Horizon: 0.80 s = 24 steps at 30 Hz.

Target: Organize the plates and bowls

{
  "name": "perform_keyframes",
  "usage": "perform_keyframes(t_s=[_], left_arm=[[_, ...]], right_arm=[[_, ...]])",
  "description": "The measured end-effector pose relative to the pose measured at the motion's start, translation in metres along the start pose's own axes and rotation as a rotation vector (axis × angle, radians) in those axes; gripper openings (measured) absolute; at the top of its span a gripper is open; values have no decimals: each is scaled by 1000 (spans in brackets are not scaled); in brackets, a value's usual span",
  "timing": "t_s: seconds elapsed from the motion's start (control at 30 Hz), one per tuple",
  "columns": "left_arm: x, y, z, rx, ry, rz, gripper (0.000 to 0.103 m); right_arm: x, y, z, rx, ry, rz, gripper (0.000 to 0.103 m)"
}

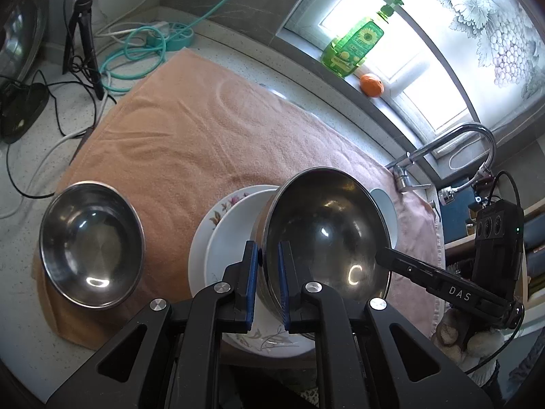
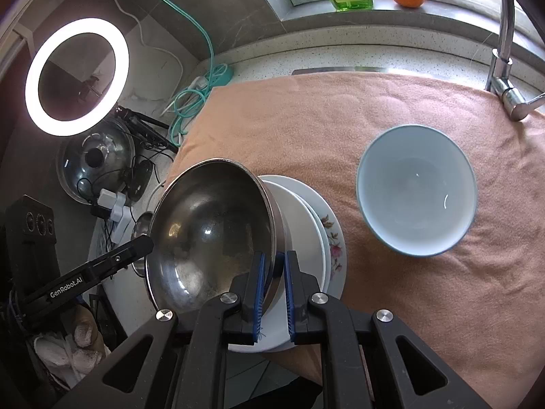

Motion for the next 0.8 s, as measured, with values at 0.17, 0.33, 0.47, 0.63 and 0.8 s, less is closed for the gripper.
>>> perform_keyframes(t_s=[0.17, 0.33, 0.47, 0.63, 0.8], left_arm=[[0, -5, -19, -15, -31, -12, 9], [-8, -7, -41, -12, -51, -21, 9], [-20, -7, -58, -3, -52, -28, 9], [-35, -5, -75, 13, -47, -38, 9], [-43, -5, -91, 17, -53, -44, 9]], right_arm=[[4, 4, -21, 15, -18, 2, 10], [3, 6, -47, 35, -35, 7, 10], [-3, 2, -68, 35, -40, 11, 10], [-16, -6, -89, 31, -27, 14, 11], [-28, -15, -106, 19, -14, 7, 11]])
Point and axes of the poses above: each gripper's, at about its wrist camera, not at the fingertips, and x roughly against the way its jaws point, y to its left, z to its underside, the point moved 5 cm from there along -x, roughly the way its jaws point, and after that the axes turned 1 degree about -y, right-handed, at the moved point
